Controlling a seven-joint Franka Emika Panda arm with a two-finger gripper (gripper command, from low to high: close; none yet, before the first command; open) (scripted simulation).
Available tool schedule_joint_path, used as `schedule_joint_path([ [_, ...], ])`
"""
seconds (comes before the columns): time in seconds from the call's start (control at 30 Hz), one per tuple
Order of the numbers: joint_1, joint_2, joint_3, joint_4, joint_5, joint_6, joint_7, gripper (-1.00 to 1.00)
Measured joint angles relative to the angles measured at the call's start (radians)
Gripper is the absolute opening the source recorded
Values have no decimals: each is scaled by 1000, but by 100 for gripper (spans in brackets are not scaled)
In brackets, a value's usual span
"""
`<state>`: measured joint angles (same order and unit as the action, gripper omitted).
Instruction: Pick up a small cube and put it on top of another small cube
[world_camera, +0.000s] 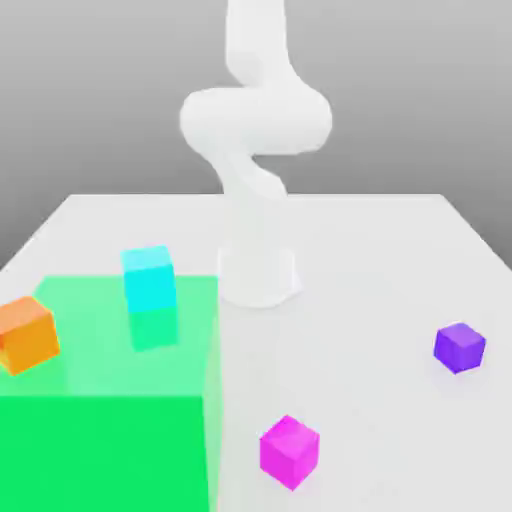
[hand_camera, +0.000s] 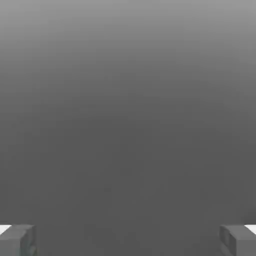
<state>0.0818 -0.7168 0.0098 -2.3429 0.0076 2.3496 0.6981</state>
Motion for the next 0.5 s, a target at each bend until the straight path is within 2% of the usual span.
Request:
schedule_joint_path([
  [0.27, 255, 271, 51, -139, 26, 161, -333, 0],
  [0.5, 439, 502, 136, -259, 40, 299, -612, 0],
])
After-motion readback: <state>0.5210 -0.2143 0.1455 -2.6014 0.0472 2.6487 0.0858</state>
